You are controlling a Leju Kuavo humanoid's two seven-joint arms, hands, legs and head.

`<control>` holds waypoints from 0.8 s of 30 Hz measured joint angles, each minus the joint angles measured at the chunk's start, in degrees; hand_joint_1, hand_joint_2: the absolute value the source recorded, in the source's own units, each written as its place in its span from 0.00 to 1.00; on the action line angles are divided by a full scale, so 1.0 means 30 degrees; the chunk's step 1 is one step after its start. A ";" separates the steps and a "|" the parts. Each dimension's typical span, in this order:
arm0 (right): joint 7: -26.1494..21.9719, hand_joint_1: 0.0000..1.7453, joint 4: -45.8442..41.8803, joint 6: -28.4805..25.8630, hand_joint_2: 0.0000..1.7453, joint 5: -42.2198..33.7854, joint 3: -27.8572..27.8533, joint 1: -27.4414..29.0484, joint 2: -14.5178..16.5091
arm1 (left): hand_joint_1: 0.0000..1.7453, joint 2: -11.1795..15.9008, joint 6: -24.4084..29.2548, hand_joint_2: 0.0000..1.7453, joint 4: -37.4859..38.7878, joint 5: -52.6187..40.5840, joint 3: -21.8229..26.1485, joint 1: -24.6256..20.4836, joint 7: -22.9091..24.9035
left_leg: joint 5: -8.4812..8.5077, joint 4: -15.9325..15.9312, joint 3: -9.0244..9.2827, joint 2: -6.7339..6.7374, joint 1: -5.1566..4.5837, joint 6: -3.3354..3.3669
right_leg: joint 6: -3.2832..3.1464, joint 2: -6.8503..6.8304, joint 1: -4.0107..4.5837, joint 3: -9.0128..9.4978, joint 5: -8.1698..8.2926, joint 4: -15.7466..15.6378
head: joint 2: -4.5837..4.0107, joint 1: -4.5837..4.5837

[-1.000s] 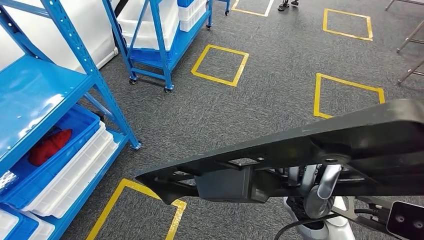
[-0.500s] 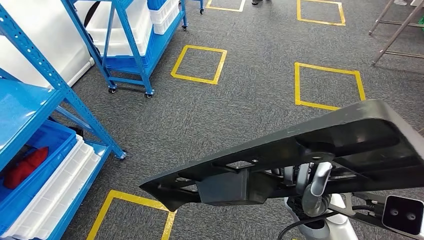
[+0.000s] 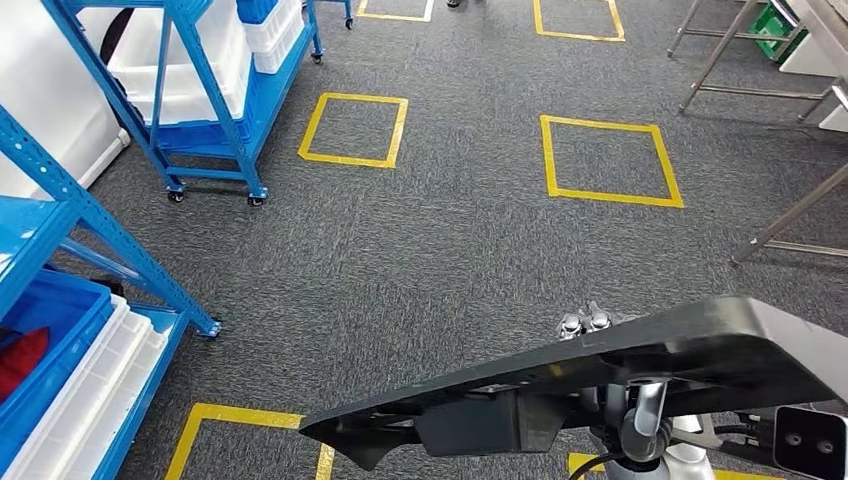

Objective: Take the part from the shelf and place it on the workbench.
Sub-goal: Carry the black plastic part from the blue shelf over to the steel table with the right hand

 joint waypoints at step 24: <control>0.0000 1.00 0.0104 -0.2802 1.00 -0.0202 0.1321 -0.1694 -0.0426 | 0.00 -0.0153 -0.0210 1.00 0.0000 0.0007 0.0715 -0.0225 -0.0421 | 0.0175 0.0136 -0.0250 -0.1169 0.0069 -0.0318 | -0.0337 0.1393 0.0129 0.2338 0.1712 -0.4570 | 0.0000 0.0000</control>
